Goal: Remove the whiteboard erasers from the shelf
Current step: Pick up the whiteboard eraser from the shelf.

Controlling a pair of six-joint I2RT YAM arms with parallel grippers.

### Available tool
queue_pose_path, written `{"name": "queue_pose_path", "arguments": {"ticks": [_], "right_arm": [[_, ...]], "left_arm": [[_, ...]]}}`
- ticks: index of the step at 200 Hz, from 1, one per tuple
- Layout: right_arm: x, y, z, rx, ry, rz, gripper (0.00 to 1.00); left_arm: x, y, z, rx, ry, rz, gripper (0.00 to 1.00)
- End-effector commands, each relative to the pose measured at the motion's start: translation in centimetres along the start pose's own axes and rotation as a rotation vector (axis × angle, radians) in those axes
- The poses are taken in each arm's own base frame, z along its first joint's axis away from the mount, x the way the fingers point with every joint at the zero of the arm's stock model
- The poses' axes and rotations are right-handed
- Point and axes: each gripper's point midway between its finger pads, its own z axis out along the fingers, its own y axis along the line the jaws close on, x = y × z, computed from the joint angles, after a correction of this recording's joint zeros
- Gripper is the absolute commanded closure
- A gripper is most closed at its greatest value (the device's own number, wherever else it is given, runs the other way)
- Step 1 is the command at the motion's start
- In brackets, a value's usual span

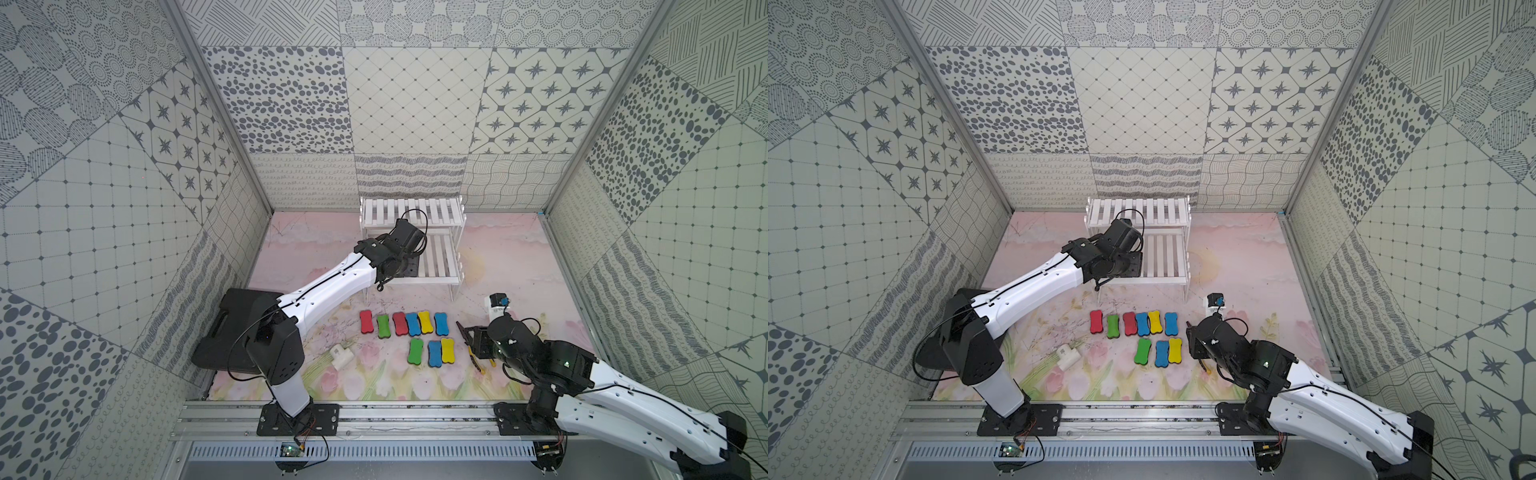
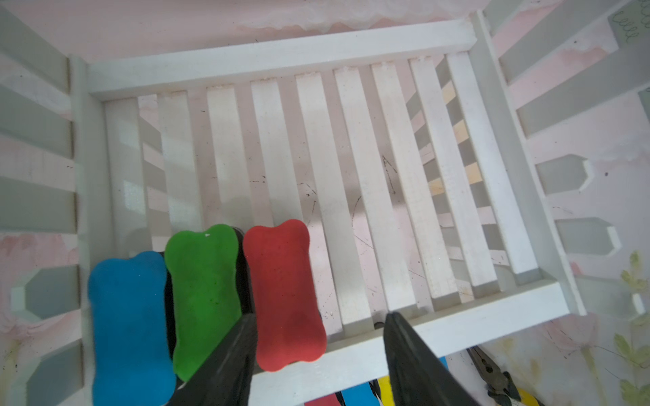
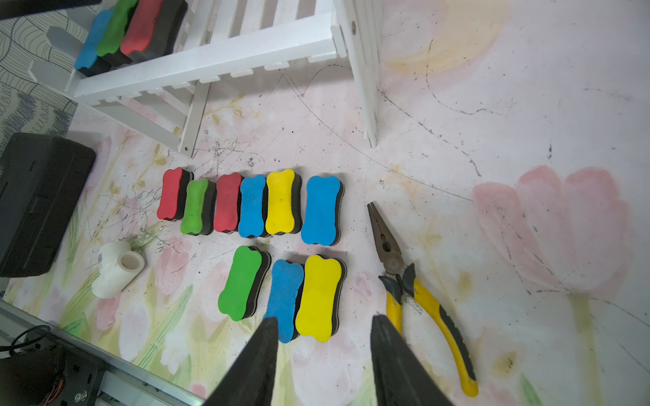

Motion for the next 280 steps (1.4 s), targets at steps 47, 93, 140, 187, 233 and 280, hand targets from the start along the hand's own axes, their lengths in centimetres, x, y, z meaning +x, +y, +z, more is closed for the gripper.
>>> {"name": "queue_pose_path", "arguments": {"ticks": [47,93,140,187,233,280], "right_arm": [[-0.4,-0.4,-0.1,0.002,-0.024,0.012,0.52],[-0.6,-0.5,-0.3,0.0,-0.032,0.013,0.52],[-0.8,-0.6,-0.5,-0.003,-0.04,0.014,0.52],[-0.7,-0.9,-0.4,0.005,-0.04,0.018,0.52],[-0.6,-1.1,-0.3,0.008,-0.031,0.023,0.52],[-0.6,-1.3,-0.2,0.008,-0.028,0.037,0.52]], "left_arm": [[-0.4,1.5,1.4,-0.073,-0.02,-0.024,0.37],[0.1,1.4,2.2,-0.074,0.0,-0.024,0.39],[0.3,1.2,2.6,-0.069,0.008,-0.026,0.41],[0.6,1.1,3.0,-0.07,0.023,-0.024,0.44],[0.4,1.0,2.4,-0.065,0.011,-0.025,0.44],[0.1,0.7,2.2,-0.08,-0.001,-0.007,0.44]]}}
